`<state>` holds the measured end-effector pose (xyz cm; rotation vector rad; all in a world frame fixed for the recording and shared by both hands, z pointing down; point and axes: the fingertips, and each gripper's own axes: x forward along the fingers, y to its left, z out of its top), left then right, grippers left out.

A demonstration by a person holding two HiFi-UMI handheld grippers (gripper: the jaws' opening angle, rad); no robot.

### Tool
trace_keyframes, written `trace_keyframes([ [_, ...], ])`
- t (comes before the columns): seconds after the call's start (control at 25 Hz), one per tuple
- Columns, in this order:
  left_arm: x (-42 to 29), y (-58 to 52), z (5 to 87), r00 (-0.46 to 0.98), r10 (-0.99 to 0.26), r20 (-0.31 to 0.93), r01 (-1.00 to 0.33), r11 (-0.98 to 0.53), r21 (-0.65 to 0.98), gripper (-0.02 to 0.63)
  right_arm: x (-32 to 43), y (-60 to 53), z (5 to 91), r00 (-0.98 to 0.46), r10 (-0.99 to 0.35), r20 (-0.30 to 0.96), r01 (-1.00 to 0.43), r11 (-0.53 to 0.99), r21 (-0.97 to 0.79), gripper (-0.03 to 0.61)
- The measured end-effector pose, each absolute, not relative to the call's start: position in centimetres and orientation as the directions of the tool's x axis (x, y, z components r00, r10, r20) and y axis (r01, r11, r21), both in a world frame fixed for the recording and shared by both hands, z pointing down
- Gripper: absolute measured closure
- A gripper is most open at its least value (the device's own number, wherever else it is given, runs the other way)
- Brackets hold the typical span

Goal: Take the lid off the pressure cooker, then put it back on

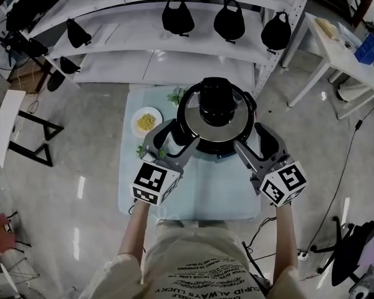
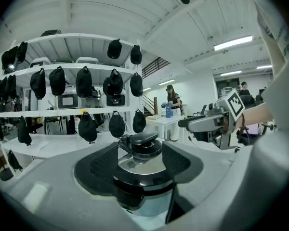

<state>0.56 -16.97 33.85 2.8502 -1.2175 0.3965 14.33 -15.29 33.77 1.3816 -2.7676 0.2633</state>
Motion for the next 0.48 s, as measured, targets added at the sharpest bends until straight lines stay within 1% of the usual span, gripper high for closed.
trace_keyframes([
  [0.24,2.0,-18.9,34.2,0.683,-0.679,0.27,-0.677,-0.727,-0.117,0.342,13.7,-17.9,34.3,-0.704,-0.696,0.142,-0.71,0.698,-0.094,0.287],
  [0.48,3.7,-20.8,34.6,0.729,-0.597,0.333,-0.584,-0.798,-0.152,0.341,12.7,-20.5,34.5,-0.783,-0.594,0.185,-0.613,0.787,-0.07,0.275],
])
